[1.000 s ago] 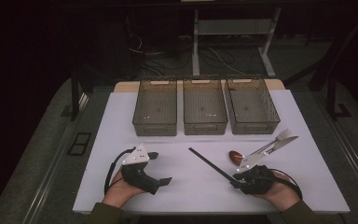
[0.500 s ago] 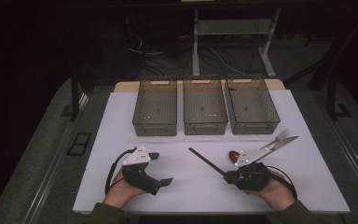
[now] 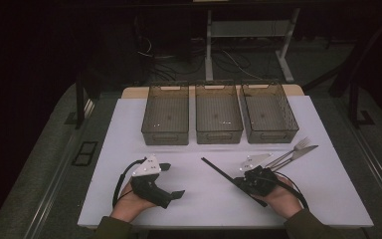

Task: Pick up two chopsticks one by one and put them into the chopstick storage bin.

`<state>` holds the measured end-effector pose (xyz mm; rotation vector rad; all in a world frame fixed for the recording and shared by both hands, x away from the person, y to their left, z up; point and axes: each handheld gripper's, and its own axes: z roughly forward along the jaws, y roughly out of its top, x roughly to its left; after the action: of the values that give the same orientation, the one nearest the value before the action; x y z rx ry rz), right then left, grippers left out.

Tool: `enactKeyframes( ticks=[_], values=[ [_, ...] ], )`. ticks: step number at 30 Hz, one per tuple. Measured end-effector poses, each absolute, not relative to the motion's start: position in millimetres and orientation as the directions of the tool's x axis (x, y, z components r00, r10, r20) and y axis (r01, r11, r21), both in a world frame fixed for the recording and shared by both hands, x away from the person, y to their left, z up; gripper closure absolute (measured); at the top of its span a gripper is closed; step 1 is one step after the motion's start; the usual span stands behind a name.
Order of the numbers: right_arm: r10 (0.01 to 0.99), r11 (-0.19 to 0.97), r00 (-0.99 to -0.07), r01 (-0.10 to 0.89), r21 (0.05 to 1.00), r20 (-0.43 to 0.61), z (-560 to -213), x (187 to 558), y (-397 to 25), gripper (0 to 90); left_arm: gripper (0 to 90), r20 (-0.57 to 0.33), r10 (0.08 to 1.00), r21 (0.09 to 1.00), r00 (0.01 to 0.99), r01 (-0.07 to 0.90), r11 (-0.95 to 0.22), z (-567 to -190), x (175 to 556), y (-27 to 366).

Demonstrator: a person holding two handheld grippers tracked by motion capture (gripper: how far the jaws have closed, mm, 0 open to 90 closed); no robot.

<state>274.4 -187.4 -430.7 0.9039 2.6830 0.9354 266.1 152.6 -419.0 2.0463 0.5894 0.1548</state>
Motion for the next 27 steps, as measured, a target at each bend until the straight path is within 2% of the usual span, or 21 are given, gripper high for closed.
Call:
enactKeyframes(
  ticks=[27],
  values=[
    [0.588, 0.636, -0.808, 0.491, 0.596, 0.039, -433.5, 273.0, -187.2, 84.0, 0.0, -0.126, 0.461, 0.84, 0.878, 0.342, -0.422, -418.9, 265.5, 151.9]
  ],
)
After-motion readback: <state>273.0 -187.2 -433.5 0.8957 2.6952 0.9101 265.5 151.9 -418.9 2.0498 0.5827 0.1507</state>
